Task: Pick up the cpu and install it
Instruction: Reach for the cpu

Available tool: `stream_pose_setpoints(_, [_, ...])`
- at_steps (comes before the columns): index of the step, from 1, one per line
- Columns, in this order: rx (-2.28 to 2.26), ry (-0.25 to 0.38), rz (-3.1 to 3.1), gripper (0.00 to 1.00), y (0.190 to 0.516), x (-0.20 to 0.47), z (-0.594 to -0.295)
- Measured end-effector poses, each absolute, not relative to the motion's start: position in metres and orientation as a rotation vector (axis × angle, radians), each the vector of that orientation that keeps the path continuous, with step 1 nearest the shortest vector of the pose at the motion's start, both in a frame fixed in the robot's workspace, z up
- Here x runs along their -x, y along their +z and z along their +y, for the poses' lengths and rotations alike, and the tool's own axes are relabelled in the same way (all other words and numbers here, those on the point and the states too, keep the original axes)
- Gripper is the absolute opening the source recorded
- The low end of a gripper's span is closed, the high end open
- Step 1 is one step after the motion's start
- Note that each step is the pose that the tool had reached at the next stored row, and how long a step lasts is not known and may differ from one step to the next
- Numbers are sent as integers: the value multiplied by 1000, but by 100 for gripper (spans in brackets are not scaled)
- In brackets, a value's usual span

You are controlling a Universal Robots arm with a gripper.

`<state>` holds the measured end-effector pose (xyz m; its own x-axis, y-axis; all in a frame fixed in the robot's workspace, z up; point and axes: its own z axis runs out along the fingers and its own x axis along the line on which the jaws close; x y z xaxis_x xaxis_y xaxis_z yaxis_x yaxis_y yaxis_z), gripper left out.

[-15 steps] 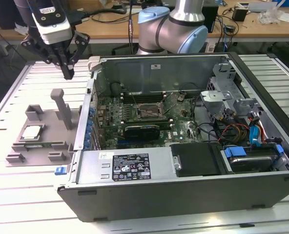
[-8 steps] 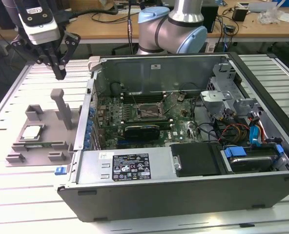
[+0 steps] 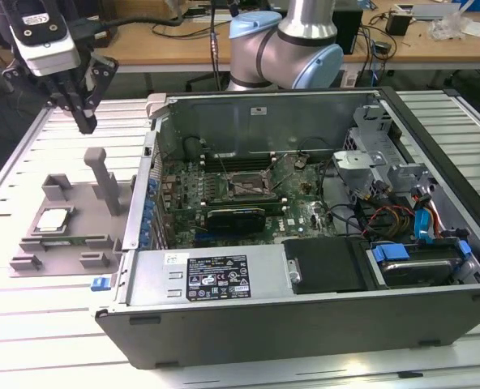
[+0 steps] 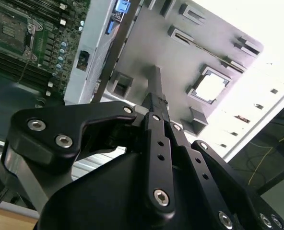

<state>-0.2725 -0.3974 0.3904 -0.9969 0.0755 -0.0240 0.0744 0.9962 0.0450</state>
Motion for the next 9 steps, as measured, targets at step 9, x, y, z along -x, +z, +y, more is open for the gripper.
stream_pose_setpoints(9, [-117, 68, 3113, 11, 365, 313, -387])
